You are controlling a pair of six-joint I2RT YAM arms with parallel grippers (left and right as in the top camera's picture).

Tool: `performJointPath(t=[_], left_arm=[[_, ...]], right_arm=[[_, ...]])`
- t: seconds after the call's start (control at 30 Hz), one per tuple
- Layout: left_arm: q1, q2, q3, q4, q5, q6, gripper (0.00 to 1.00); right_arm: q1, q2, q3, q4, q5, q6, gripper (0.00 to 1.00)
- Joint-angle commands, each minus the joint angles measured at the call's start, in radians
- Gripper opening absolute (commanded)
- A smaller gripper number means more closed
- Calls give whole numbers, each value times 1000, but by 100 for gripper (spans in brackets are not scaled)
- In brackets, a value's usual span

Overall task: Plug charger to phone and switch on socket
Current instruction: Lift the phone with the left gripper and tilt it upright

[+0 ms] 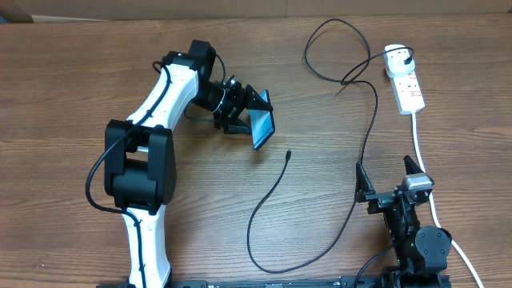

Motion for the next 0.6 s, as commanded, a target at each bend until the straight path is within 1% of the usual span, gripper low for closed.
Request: performJointPath(t=[0.0,0.03,0.07,0.13,0.23,0.4,0.57], left_arm=[[20,7,35,30,249,-142,66],[26,7,35,65,294,-203,66],[31,7,35,97,339,-260,63],[37,7,35,127,393,-326,61],[47,7,35,161,473,-383,61],[68,7,35,197,570,-401,63],[95,7,35,198,584,-401,63]], right_arm=[[-3,-7,-10,3,6,-4,100],[-3,-7,-10,3,6,-5,100],[-3,-7,-10,3,6,-5,100],[-3,-7,-10,3,6,-5,100],[-3,-7,-10,3,6,-5,100],[-3,-7,-10,3,6,-5,100],[-3,-7,-10,3,6,-5,100]])
